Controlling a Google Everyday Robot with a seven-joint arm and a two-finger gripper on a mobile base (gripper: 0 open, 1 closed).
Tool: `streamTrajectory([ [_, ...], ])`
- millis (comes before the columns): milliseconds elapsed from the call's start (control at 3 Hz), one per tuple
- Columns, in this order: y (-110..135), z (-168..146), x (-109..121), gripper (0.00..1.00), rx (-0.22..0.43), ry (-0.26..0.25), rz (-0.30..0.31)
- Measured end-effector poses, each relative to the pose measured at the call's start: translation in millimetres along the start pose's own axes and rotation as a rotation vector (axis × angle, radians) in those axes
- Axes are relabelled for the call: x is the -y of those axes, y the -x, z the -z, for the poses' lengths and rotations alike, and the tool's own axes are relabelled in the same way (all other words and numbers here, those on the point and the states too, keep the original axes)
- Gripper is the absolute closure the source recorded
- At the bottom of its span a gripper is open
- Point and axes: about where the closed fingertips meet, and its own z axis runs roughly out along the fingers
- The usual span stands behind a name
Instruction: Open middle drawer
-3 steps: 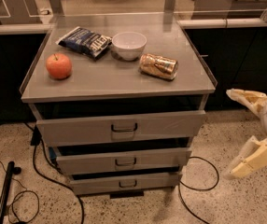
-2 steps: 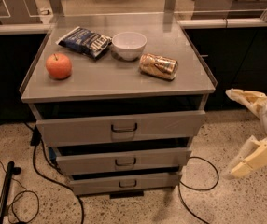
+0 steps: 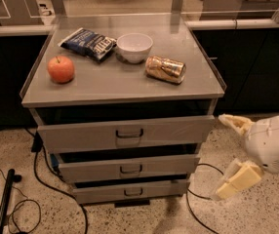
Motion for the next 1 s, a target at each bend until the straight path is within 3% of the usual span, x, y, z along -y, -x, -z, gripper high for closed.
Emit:
streamTrajectory([
  [333, -27, -31, -1, 0.0, -0.062, -0.002, -0.055],
  [667, -47, -56, 0, 0.0, -0.112, -0.04, -0.048],
  [1000, -60, -83, 11, 0.0, -0.085, -0.078, -0.005],
])
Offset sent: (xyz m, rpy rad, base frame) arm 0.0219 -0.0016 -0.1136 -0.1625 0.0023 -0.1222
